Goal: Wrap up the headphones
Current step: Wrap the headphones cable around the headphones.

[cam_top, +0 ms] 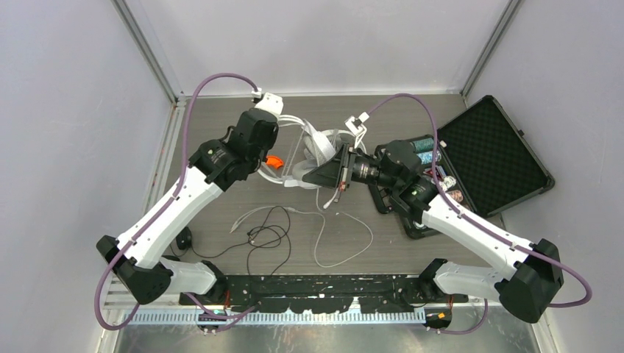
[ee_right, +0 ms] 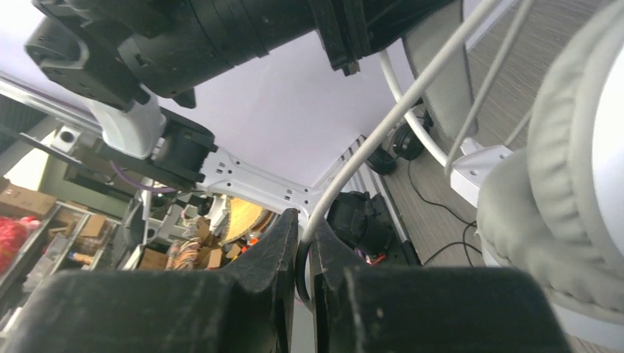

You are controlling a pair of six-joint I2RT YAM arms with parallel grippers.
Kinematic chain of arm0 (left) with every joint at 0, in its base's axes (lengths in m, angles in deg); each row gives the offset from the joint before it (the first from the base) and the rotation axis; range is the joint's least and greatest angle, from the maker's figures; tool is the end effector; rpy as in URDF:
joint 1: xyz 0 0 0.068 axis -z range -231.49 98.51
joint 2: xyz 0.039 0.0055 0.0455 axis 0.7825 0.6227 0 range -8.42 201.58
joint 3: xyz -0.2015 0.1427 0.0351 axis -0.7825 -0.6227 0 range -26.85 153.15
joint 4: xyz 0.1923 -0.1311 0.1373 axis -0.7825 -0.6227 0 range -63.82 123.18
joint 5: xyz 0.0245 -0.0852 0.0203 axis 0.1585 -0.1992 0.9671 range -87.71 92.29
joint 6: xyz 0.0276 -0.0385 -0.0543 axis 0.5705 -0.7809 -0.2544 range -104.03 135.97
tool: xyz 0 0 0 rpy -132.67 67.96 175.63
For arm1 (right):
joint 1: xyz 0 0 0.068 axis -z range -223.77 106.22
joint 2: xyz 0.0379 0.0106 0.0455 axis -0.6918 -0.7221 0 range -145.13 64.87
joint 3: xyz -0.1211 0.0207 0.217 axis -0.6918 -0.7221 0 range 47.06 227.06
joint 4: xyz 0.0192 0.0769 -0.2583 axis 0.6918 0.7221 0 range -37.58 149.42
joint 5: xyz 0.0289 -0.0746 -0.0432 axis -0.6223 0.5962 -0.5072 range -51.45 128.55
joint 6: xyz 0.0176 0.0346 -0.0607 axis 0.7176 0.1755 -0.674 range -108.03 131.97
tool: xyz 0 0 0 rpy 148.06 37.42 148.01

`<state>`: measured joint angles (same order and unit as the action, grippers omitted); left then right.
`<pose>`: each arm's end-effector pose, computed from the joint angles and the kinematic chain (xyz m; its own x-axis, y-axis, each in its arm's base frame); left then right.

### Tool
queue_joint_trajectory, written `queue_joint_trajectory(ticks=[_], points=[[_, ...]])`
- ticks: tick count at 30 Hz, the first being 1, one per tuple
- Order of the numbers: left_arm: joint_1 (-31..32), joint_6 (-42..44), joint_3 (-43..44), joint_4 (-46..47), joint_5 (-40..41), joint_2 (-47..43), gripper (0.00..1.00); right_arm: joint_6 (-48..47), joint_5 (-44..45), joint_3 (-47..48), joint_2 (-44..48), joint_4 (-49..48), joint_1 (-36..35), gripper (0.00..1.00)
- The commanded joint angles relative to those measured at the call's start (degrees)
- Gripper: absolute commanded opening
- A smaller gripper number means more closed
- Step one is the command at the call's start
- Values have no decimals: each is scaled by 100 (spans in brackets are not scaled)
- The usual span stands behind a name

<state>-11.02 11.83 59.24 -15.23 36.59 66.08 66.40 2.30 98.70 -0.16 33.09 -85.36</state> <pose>0.2438 -0.1637 0.3805 -0.4687 0.3214 -0.8229 0.1595 0.9470 0.2790 0.2022 0.2265 0.3429 -0.7482 0.2131 -0.6283 -0.6301 0.0680 0.7735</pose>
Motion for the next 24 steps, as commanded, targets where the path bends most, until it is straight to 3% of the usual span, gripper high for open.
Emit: queue_joint_trajectory(ticks=[1,13,24], points=[[-60,-965,339,229,468,-77,0,-753,300,193,61,316,-156,16],[-64,-1917,353,416,279,-207,0,-1601,875,356,-22,922,-647,15],[-65,-2491,675,300,-272,-77,0,-3366,2620,388,-14,1631,-1461,16]])
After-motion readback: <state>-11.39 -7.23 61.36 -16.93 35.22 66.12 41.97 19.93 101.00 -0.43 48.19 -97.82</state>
